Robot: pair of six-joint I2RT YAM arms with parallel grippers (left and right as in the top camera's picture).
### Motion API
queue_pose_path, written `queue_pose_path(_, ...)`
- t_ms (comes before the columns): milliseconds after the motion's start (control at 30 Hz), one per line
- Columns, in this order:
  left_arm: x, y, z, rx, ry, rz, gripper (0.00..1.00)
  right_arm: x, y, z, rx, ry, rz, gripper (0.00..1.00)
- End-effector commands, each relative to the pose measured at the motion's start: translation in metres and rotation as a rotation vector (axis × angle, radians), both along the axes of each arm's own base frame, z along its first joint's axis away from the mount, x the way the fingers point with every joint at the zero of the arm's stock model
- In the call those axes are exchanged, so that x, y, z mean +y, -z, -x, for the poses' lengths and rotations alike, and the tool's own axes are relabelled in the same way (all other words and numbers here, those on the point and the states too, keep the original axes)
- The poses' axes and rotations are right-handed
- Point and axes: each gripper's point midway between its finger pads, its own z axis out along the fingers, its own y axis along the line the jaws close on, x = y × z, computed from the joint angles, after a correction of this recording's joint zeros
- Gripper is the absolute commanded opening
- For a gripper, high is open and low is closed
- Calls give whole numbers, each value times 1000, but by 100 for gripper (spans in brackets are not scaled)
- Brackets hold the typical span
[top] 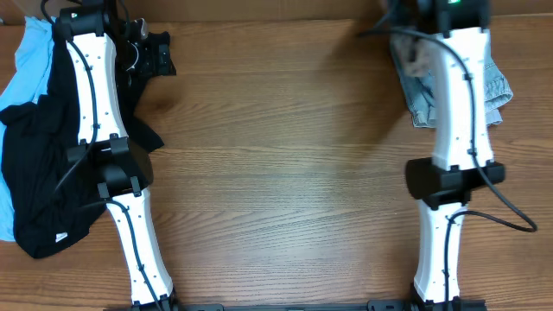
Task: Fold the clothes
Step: 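Lift the folded beige shorts with the right gripper and carry them right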
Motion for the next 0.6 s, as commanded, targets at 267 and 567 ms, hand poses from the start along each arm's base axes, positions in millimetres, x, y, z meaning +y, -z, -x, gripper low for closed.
queue_pose_path(267, 3, -22, -12, -76, -56, -3, 100, -130, -30, -11, -66, 29, 168, 4)
queue_pose_path(567, 3, -22, -12, -74, -62, -1, 100, -186, 18, -24, -2, 54, 144, 4)
